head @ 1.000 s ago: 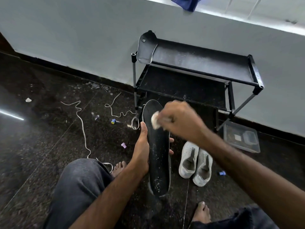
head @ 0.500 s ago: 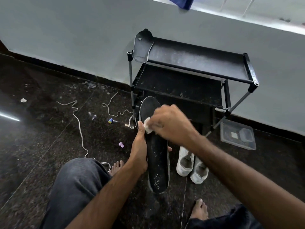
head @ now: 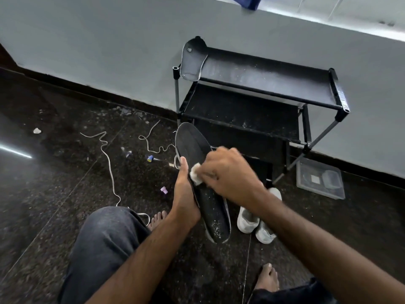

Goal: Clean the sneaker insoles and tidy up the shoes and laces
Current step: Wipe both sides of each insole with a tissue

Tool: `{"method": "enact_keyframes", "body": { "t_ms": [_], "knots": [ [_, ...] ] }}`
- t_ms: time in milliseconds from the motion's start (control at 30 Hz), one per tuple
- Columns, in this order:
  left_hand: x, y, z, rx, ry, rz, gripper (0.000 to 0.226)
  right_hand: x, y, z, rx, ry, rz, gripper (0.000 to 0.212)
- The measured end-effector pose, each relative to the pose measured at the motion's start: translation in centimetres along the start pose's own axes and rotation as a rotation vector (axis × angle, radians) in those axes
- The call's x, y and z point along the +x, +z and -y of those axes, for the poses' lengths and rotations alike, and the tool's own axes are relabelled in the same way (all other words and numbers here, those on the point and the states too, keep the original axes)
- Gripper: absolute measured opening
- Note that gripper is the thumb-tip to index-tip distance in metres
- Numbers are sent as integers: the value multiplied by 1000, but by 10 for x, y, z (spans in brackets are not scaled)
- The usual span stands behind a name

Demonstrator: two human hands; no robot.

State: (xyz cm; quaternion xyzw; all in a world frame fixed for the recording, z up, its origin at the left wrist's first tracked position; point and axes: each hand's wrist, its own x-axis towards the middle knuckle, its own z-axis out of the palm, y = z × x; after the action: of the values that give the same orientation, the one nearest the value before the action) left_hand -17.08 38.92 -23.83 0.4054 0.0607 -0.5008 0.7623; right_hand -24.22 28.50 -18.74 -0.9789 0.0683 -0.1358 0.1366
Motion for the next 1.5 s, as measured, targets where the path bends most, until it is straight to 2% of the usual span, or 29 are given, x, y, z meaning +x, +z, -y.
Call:
{"method": "enact_keyframes", "body": {
  "t_ms": [100, 167, 233, 300, 400, 467, 533, 600, 667, 733, 767, 833, 933, 1000, 1100, 1167, 1233, 1333, 1433, 1500],
  "knots": [
    [1, -2, -2, -90, -14, 14, 76, 8, 16, -17, -289, -130, 12, 8],
    [2, -4, -1, -40, 2, -9, 75, 21, 6, -37, -438, -31, -43, 6],
    [2, -5, -1, 9, 14, -8, 75, 28, -13, -53, -451, 137, -148, 8],
    [4, -7, -3, 16, 42, -8, 75, 28, -24, -52, -285, 232, -219, 11],
    [3, -4, -4, -11, 40, -9, 77, 16, -15, -19, -90, 97, -163, 8],
    [1, -1, -3, -56, 2, -2, 80, 1, 5, 0, -189, -108, -46, 9],
    [1, 0, -3, -87, -7, 12, 78, 1, 14, -13, -314, -180, -6, 6],
    [2, -3, -2, -51, 13, 10, 76, 14, 10, -39, -417, -62, -59, 3],
    [2, -4, -1, -9, 16, 5, 76, 24, -5, -60, -437, 144, -125, 7],
    [3, -4, -2, 10, 33, 11, 77, 27, -16, -59, -263, 278, -234, 8],
    [4, -4, -3, 21, 48, 7, 77, 27, -18, -49, -158, 278, -264, 7],
    [4, -3, -2, 14, 65, 13, 77, 22, -11, -21, -41, 155, -203, 10],
    [5, -3, 2, -67, 62, 33, 71, 11, 13, 7, -55, -94, -27, 11],
    [4, -4, 0, -79, 54, 49, 73, 20, 18, -7, -154, -143, -72, 9],
    [1, -5, 1, 29, 24, 64, 80, 46, 7, -44, -343, 63, -144, 10],
    [0, -5, 2, 56, 12, 73, 78, 53, -9, -64, -288, 247, -220, 13],
    [2, -6, 0, 61, 40, 73, 76, 48, -20, -63, -145, 329, -320, 11],
    [3, -5, 0, 27, 68, 70, 76, 29, -8, -27, 22, 157, -234, 14],
    [2, -3, 2, -37, 64, 76, 64, 10, 18, 0, -71, -105, -42, 16],
    [2, -4, 2, -30, 53, 79, 67, 22, 18, -15, -169, -106, -87, 15]
  ]
}}
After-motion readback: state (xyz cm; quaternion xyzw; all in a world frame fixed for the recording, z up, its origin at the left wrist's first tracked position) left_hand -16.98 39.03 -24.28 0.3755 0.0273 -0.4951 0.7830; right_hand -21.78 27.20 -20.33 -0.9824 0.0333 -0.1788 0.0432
